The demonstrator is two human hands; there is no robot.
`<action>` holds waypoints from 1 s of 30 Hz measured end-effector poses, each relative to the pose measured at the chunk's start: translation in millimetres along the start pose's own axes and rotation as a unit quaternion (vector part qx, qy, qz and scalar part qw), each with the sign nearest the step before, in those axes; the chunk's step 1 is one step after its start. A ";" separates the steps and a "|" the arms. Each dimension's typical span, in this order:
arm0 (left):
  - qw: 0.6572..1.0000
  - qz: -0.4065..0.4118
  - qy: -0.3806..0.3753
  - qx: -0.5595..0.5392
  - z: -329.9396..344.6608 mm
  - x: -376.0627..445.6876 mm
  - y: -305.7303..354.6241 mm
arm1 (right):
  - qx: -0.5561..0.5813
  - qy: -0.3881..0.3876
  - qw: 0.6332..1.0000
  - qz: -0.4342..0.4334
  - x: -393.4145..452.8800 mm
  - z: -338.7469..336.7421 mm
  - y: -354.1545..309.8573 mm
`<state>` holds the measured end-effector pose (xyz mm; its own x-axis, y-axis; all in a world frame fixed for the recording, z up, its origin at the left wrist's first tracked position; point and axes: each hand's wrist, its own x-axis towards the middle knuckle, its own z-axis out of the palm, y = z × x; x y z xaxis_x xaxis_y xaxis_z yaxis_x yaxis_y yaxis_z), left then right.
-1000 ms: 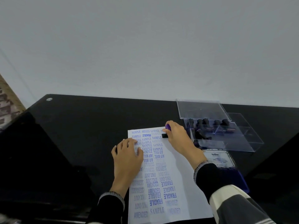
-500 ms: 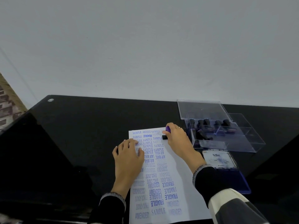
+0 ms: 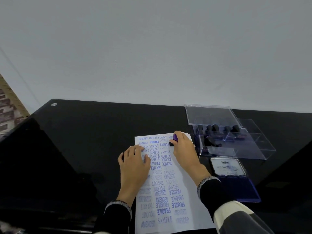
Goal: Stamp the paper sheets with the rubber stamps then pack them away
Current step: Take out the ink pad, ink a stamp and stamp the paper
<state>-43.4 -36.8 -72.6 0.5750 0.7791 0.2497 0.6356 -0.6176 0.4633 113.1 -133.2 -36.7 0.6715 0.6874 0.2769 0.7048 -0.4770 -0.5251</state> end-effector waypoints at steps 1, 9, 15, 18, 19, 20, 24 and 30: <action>1.000 0.000 0.000 -0.002 0.5 -0.3 0.2 | 0.004 0.001 1.000 0.001 -4.0 0.1 0.8; 1.000 0.000 0.004 -0.005 0.4 -0.6 -0.3 | -0.003 0.001 1.000 -0.004 2.8 0.5 1.2; 1.000 0.002 0.009 0.000 1.4 -0.4 -1.5 | -0.012 -0.030 0.999 0.004 20.0 -1.0 -0.1; 1.000 0.004 0.013 -0.002 1.2 -0.6 -1.0 | -0.005 -0.029 1.000 0.004 18.0 0.6 1.2; 1.000 0.004 0.015 -0.004 1.4 -0.6 -0.9 | -0.005 -0.025 1.000 0.003 17.0 0.9 1.5; 1.000 0.005 0.015 -0.006 1.2 -0.6 -0.9 | -0.006 -0.020 1.000 0.001 16.2 1.9 2.3; 1.000 0.001 0.009 -0.002 1.3 0.0 -0.7 | 0.015 -0.009 1.000 0.009 15.3 4.3 4.0; 1.000 -0.003 0.004 0.000 1.6 -0.1 -0.6 | 0.013 -0.011 1.000 0.008 14.9 4.4 2.0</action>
<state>-43.0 -36.6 -74.2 0.5663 0.7842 0.2536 0.6392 -0.6121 0.4657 123.5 -121.5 -37.3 0.6777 0.6915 0.2500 0.6873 -0.4748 -0.5497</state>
